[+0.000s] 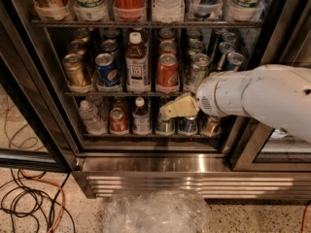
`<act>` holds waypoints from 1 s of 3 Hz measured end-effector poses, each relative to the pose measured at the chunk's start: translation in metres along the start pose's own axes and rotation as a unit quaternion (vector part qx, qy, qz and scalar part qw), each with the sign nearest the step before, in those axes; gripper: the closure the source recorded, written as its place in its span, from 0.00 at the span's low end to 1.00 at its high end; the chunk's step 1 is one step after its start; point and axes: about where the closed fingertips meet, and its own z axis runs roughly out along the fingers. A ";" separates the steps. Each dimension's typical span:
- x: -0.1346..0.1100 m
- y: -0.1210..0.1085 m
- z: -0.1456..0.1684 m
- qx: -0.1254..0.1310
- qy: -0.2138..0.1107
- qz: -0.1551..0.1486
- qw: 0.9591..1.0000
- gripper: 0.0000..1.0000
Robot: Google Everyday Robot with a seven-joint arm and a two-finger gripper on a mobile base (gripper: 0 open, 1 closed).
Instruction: Pick green can from middle shelf of fridge
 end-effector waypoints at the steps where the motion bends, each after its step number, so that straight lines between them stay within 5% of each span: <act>1: -0.003 0.000 0.000 0.002 -0.004 0.007 1.000 0.00; 2: 0.005 -0.007 0.015 0.013 0.005 0.002 1.000 0.00; 3: 0.003 -0.029 0.035 0.049 0.011 -0.010 0.999 0.00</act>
Offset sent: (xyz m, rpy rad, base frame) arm 0.0413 -0.0037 -0.0340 -0.0723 -0.0039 -0.0725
